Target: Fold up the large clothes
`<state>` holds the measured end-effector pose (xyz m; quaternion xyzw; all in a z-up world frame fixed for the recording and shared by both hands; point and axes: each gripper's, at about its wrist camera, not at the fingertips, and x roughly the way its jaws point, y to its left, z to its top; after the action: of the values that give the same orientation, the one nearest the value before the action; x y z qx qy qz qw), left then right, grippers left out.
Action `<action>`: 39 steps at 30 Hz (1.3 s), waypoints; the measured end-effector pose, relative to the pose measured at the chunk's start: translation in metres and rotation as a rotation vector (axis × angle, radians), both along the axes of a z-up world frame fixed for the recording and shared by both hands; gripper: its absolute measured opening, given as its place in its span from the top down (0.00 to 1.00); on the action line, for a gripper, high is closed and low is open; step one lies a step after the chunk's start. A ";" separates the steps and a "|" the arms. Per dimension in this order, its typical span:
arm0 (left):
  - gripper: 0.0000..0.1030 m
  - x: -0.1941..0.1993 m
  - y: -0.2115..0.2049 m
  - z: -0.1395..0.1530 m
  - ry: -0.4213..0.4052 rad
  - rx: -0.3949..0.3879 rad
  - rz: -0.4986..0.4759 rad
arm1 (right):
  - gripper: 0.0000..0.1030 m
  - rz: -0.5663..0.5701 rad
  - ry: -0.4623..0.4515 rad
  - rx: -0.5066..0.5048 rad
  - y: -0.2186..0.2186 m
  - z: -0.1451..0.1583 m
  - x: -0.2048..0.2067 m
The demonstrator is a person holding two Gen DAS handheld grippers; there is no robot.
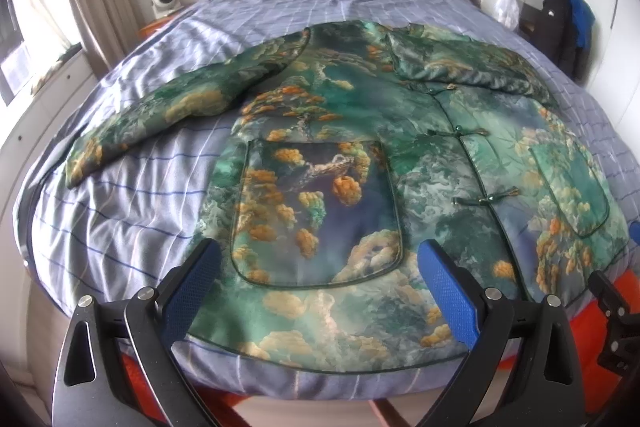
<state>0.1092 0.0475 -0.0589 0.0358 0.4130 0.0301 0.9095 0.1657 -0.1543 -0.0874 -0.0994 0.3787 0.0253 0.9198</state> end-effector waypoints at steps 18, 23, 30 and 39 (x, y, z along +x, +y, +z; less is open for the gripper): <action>0.04 -0.002 0.003 0.002 0.001 0.003 0.001 | 0.09 0.027 0.016 0.001 0.010 -0.002 -0.002; 0.04 -0.002 0.003 0.002 0.001 0.000 0.003 | 0.09 0.030 0.021 0.003 0.012 -0.003 -0.003; 0.04 -0.003 0.005 0.003 -0.003 0.001 0.005 | 0.09 0.038 0.018 0.004 0.015 -0.001 -0.005; 0.04 -0.001 0.012 0.000 0.007 -0.007 0.030 | 0.09 0.034 0.033 0.005 0.016 -0.004 -0.005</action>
<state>0.1083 0.0593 -0.0586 0.0267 0.4166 0.0423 0.9077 0.1603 -0.1379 -0.0915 -0.1030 0.3922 0.0435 0.9131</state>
